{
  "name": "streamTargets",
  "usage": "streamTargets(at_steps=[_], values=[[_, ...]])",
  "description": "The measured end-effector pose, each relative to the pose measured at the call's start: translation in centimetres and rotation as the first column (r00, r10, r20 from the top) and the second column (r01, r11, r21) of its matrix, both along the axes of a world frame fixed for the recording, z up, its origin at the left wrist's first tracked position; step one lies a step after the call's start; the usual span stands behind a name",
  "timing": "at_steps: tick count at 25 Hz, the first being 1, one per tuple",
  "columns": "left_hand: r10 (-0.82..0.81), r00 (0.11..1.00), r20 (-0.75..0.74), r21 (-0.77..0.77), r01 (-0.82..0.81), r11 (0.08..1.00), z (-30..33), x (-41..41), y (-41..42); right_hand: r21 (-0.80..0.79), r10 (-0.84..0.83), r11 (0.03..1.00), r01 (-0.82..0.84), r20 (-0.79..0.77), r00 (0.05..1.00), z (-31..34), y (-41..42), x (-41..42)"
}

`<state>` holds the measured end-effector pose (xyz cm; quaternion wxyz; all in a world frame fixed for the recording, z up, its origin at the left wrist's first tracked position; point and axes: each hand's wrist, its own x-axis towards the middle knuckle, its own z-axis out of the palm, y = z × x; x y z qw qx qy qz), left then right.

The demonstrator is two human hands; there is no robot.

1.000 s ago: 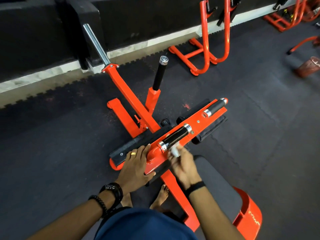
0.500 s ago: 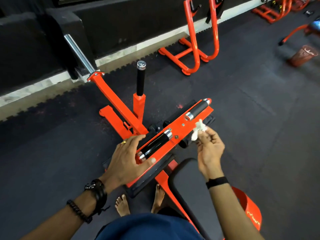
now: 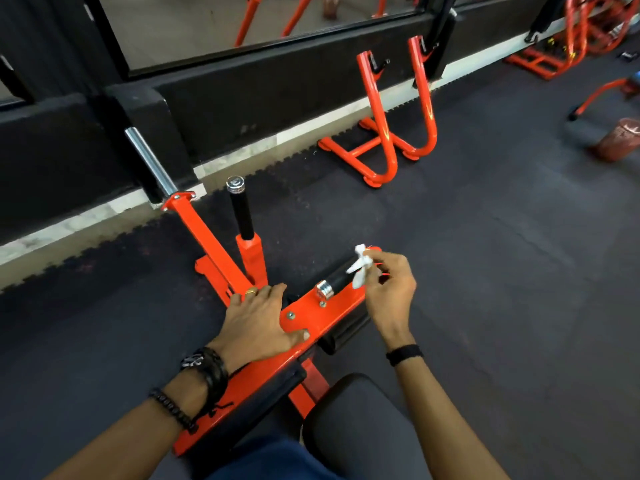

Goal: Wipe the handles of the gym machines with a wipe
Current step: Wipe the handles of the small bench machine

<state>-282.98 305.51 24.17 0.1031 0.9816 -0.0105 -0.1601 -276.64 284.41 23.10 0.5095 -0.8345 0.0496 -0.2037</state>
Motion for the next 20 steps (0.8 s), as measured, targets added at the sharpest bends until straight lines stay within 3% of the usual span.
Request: streamTargets(at_steps=[6, 8, 12, 17, 18, 20], values=[[0.012, 0.998, -0.066, 0.181, 0.000, 0.983, -2.1, 1.2, -1.8, -0.174, 0.397, 0.904, -0.390, 0.006, 0.918, -1.5, 2.1, -0.8], [-0.023, 0.997, -0.074, 0.207, 0.038, 0.978, -2.2, 1.5, -1.8, -0.224, 0.354, 0.914, -0.339, 0.032, 0.935, -1.4, 0.0, 2.1], [-0.100, 0.990, -0.101, 0.191, 0.118, 0.974, -2.3, 2.0, -1.6, -0.211, 0.090, 0.973, -0.095, -0.031, 0.995, -0.9, -2.0, 5.4], [-0.128, 0.985, -0.119, 0.143, 0.144, 0.979, -2.8, 2.2, -1.4, -0.213, 0.381, 0.907, -0.364, 0.045, 0.924, -1.7, 3.6, -2.7], [-0.134, 0.985, -0.111, 0.130, 0.148, 0.980, -2.8, 2.2, -1.4, -0.208, 0.349, 0.921, -0.331, 0.060, 0.935, -1.3, 3.0, -1.8], [-0.148, 0.982, -0.119, 0.113, 0.161, 0.980, -2.7, 2.4, -1.4, -0.171, 0.120, 0.979, -0.110, 0.053, 0.991, -1.3, 0.8, 1.6]])
